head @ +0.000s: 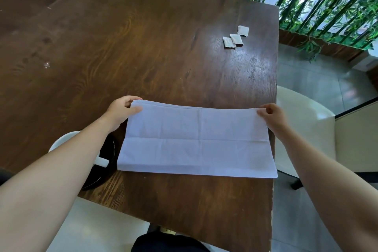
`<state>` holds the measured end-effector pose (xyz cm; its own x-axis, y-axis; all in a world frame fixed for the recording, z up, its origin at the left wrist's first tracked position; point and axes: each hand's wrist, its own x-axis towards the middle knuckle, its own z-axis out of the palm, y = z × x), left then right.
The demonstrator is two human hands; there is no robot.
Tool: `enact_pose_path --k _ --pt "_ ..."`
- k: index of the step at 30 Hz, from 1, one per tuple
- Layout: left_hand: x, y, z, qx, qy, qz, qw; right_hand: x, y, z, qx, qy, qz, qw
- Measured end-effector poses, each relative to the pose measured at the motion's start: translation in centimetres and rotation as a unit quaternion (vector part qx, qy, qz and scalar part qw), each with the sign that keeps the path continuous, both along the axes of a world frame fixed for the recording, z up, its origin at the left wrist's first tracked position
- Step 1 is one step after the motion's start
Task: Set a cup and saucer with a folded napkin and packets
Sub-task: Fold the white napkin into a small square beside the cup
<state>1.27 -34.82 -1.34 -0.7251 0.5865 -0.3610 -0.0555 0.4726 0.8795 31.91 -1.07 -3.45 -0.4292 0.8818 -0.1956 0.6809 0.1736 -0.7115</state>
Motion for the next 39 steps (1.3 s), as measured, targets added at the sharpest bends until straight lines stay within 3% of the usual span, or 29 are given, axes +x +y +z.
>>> enact_pose_path --k 13,22,30,39 --pt "-0.3 0.5 -0.5 -0.006 0.024 0.063 0.998 -0.4 -0.1 -0.1 -0.015 0.032 -0.095 0.995" --pt "-1.1 1.9 0.1 -0.057 0.045 0.052 0.996 -0.4 0.3 0.1 -0.004 0.007 -0.096 0.995" --pt "-1.9 3.7 1.3 -0.105 0.134 0.035 0.985 -0.5 1.2 1.5 0.030 0.012 -0.095 0.995" --pt "-2.1 3.7 2.4 -0.062 0.111 0.030 0.991 0.4 2.0 4.4 -0.004 0.079 -0.078 0.994"
